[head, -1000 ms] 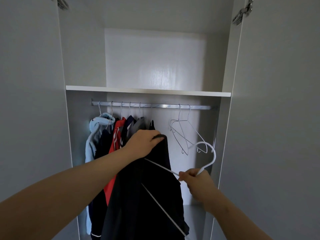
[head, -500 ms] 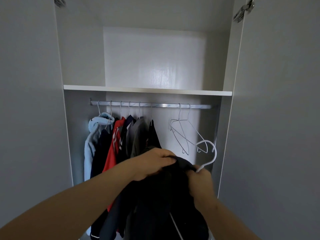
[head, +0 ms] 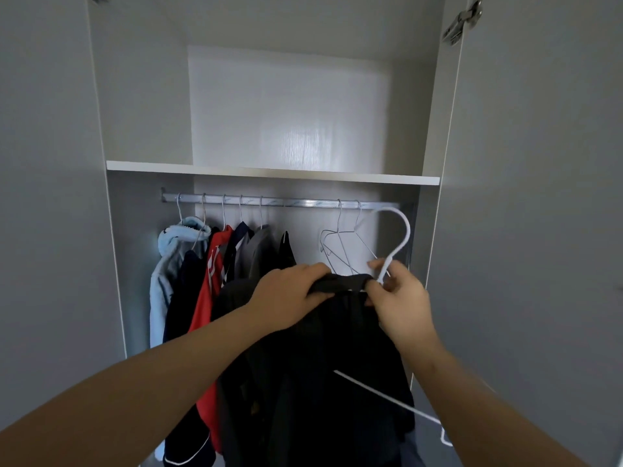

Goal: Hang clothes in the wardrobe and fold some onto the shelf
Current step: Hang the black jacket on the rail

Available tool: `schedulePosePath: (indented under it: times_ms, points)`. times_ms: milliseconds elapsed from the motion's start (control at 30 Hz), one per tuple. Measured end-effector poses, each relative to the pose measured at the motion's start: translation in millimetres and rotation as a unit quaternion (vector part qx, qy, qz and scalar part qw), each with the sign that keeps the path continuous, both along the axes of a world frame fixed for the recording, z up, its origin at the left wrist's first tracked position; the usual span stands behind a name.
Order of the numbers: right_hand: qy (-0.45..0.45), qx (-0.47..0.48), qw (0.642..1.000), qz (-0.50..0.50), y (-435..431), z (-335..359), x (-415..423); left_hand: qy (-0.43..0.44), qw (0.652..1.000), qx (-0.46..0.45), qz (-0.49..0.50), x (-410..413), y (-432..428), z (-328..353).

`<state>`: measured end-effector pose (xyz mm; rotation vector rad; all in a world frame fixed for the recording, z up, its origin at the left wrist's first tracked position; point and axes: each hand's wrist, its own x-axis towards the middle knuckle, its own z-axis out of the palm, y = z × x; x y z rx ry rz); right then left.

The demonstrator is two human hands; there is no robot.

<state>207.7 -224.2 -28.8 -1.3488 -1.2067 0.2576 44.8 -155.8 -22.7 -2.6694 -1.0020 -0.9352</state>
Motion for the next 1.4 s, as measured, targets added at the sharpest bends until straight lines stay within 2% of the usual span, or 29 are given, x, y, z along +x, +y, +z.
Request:
schedulePosePath:
  times_ms: [67, 167, 233, 400, 467, 500, 533, 600, 633, 667, 767, 833, 933, 1000, 1100, 1167, 1300, 1400]
  points:
    - [-0.114, 0.068, 0.982, -0.130, -5, -5, 3, -0.050, 0.999, -0.001, -0.003, 2, -2, 5]
    - [-0.163, 0.183, 0.939, -0.243, -16, -15, 2, -0.131, 0.991, -0.015, 0.004, -1, -2, 19]
    - [-0.211, 0.231, 0.914, -0.257, -21, -22, 2, -0.141, 0.990, -0.005, -0.002, -5, -2, 26]
    - [-0.288, 0.272, 0.880, -0.263, -30, -31, -1, -0.151, 0.988, -0.002, -0.012, -12, -8, 34]
    - [-0.328, 0.268, 0.881, -0.211, -29, -41, -3, -0.183, 0.983, 0.002, 0.009, -18, -6, 37]
    - [-0.339, 0.245, 0.892, -0.169, -28, -48, -5, -0.201, 0.979, 0.000, 0.019, -22, -6, 39]
    - [-0.333, 0.196, 0.915, -0.115, -25, -56, -8, -0.214, 0.976, -0.002, 0.025, -25, -6, 42]
    - [-0.281, 0.026, 0.959, -0.014, -20, -69, -13, -0.232, 0.972, -0.004, 0.029, -32, -7, 47]
    - [-0.270, -0.050, 0.961, 0.021, -17, -75, -16, -0.239, 0.970, -0.001, 0.030, -36, -7, 50]
    - [-0.264, -0.088, 0.959, 0.047, -14, -81, -19, -0.250, 0.968, -0.002, 0.031, -39, -7, 52]
    - [-0.195, -0.130, 0.968, 0.083, -8, -84, -24, -0.288, 0.957, -0.030, 0.004, -53, -4, 57]
    - [-0.162, -0.191, 0.958, 0.137, -4, -85, -24, -0.305, 0.951, -0.044, -0.019, -65, -4, 60]
    - [-0.224, -0.247, 0.927, 0.171, 0, -91, -21, -0.323, 0.943, -0.068, -0.038, -83, -2, 61]
    - [-0.186, -0.267, 0.927, 0.187, 3, -93, -18, -0.323, 0.943, -0.076, -0.038, -96, -1, 60]
    - [0.002, -0.237, 0.960, 0.147, 1, -91, -4, -0.299, 0.952, -0.054, -0.025, -116, -1, 58]
    - [0.090, -0.196, 0.970, 0.113, 1, -85, 8, -0.272, 0.962, -0.025, -0.008, -129, -1, 59]
    - [0.101, -0.150, 0.979, 0.095, 6, -66, 21, -0.150, 0.986, 0.043, 0.053, -154, 1, 60]
    - [0.098, -0.133, 0.982, 0.090, 14, -55, 25, -0.086, 0.987, 0.087, 0.106, -164, 0, 60]
